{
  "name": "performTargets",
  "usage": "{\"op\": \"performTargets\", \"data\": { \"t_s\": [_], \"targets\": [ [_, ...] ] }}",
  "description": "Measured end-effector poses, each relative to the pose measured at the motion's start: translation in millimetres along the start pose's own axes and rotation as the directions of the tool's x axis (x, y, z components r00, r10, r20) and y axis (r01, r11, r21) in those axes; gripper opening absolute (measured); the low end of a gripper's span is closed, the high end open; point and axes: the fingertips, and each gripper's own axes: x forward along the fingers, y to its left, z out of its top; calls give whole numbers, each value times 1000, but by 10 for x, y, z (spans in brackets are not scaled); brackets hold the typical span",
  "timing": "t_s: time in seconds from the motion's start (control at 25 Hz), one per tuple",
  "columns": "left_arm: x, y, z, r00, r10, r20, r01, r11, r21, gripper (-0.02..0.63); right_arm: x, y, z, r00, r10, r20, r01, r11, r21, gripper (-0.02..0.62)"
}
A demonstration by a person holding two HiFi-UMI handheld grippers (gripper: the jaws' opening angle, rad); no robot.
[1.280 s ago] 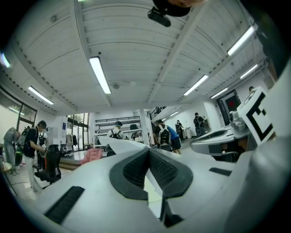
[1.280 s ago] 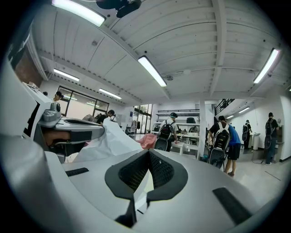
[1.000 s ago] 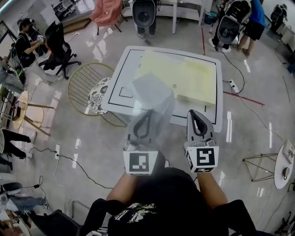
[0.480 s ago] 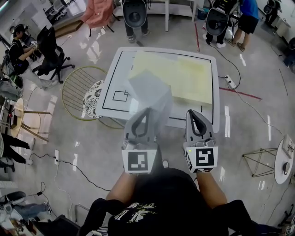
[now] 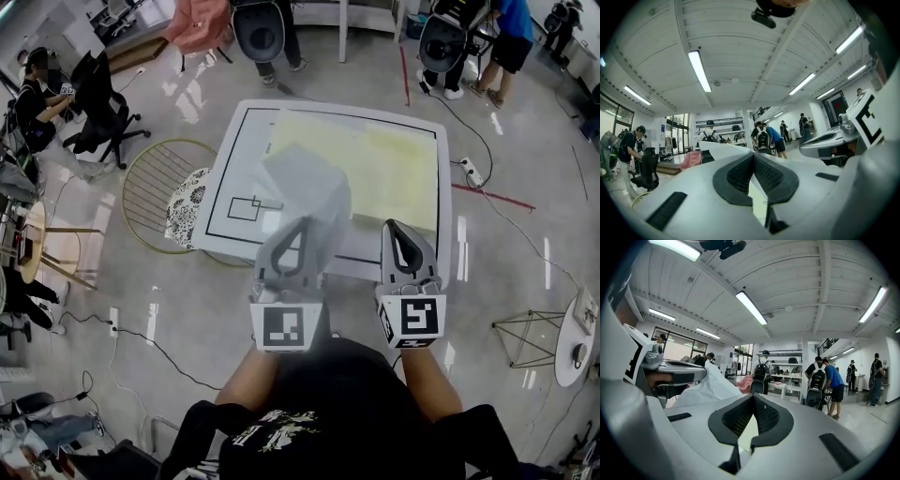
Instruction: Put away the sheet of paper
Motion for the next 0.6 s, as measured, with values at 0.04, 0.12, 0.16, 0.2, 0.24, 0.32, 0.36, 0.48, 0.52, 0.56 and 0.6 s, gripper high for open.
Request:
{"op": "performTargets", "data": {
  "t_s": [0.04, 0.12, 0.16, 0.2, 0.24, 0.32, 0.36, 0.48, 0.52, 0.56, 0.6],
  "targets": [
    [53, 15, -5, 1000, -2, 1, 2, 1000, 1, 0, 50, -19, 0, 1000, -1, 0, 1, 1000, 0, -3],
    [158, 35, -20, 1000, -11, -3, 11, 1000, 7, 0, 138, -66, -4, 1000, -5, -3, 5, 1000, -1, -3],
    [209, 42, -20, 1000, -15, -5, 16, 1000, 7, 0, 174, -93, -2, 1000, -9, -4, 9, 1000, 0, -3],
    [258, 50, -14, 1000, -20, -5, 20, 1000, 8, 0, 208, -120, 2, 1000, -13, -7, 13, 1000, 0, -3],
    [305, 61, -4, 1000, -23, -5, 23, 1000, 5, 0, 245, -145, 7, 1000, -17, -10, 17, 1000, 1, -3],
    [397, 90, 11, 1000, -28, -8, 28, 1000, -6, 0, 338, -194, 13, 1000, -24, -17, 24, 1000, 8, -3],
    [446, 101, 13, 999, -35, -10, 35, 999, -5, 0, 387, -222, 14, 999, -28, -20, 28, 1000, 11, -3],
    [605, 150, -11, 998, -53, -22, 53, 999, -3, 0, 530, -294, 10, 999, -42, -27, 42, 999, 17, -3],
    [661, 175, -24, 998, -57, -27, 57, 998, -3, 0, 578, -311, 5, 999, -45, -30, 45, 999, 19, -3],
    [718, 196, -33, 997, -63, -34, 64, 998, 5, 0, 623, -328, -2, 998, -48, -35, 49, 999, 21, -3],
    [775, 211, -38, 997, -72, -41, 73, 997, 23, 0, 665, -349, -10, 998, -54, -41, 55, 998, 24, -3]
  ]
}}
